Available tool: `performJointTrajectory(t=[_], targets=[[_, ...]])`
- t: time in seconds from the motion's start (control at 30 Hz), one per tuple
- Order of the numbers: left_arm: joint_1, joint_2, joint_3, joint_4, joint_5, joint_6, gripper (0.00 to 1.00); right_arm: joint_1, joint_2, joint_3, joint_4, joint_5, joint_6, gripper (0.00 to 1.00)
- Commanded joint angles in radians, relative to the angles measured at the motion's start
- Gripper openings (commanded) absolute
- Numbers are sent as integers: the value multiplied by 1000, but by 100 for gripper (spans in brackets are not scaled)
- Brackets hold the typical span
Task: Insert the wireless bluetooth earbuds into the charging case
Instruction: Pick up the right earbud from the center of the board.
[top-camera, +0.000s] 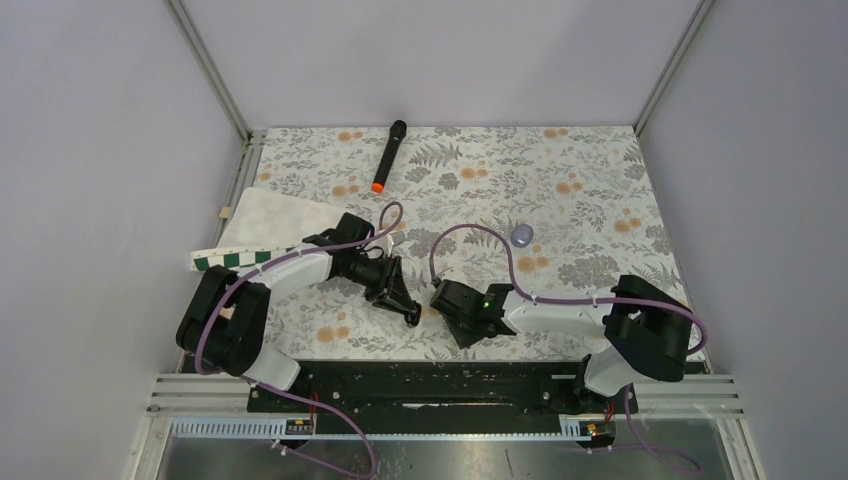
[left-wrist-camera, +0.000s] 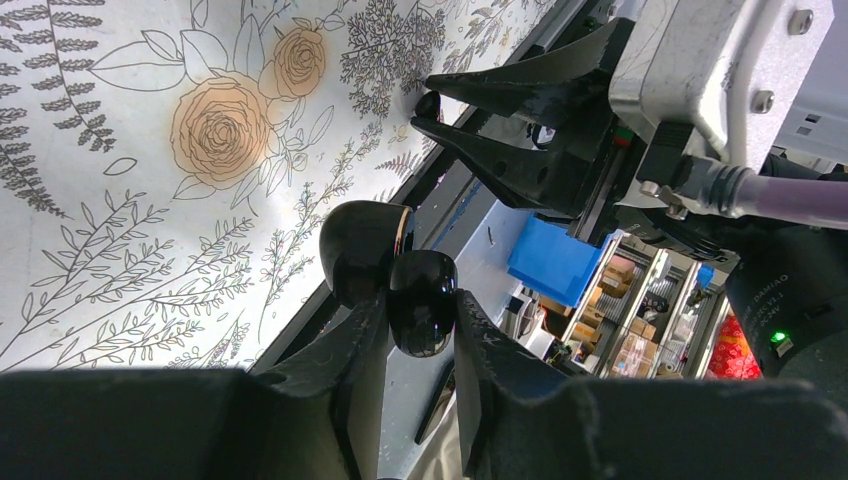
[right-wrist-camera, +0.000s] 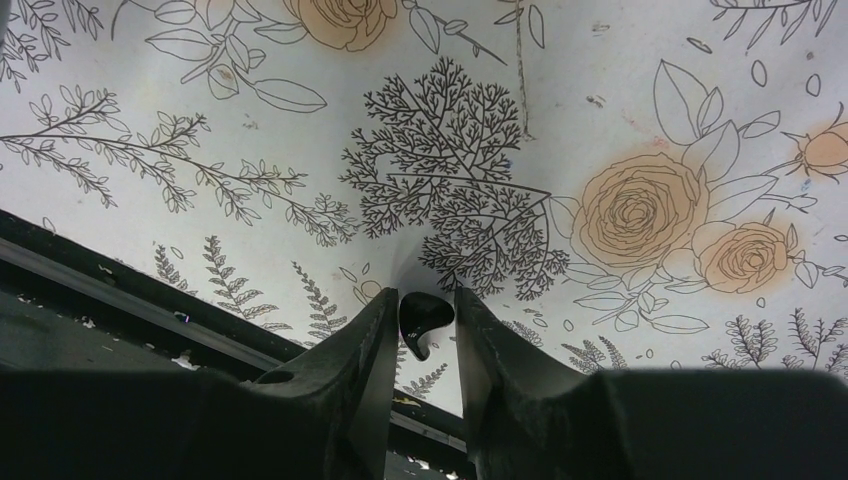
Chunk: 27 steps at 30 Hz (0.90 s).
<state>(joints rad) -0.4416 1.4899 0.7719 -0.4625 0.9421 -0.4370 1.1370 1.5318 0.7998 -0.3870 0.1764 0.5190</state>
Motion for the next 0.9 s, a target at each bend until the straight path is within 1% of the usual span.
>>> performJointTrajectory(t=[0.0,0.07,0.17,0.23,0.33,0.4,0.53,0.67,0.8,0.87], targets=[[-3,0,32,9,35,19,0,8,4,12,-5,39,-11,32],[-5,2,33,9,37,20,0,8,-13,20,-12,42,-10,29],[-11,5,37,8,46,23,0,6,-68,30,-24,54,-3,29],[-23,6,42,8,59,28,0,1,-122,37,-39,73,-3,28],[-59,11,56,8,87,34,0,-29,-241,17,-13,77,-10,28],[-75,7,65,17,107,29,0,-54,-361,-15,36,65,-18,28],[-80,-5,55,110,190,-39,0,-94,-531,-100,191,57,-23,27],[-80,-25,36,246,247,-161,0,-95,-599,-142,302,72,-19,27],[-80,-43,50,306,253,-234,0,-95,-641,-174,441,55,7,27],[-80,-53,51,334,255,-270,0,-95,-633,-158,465,59,9,26]])
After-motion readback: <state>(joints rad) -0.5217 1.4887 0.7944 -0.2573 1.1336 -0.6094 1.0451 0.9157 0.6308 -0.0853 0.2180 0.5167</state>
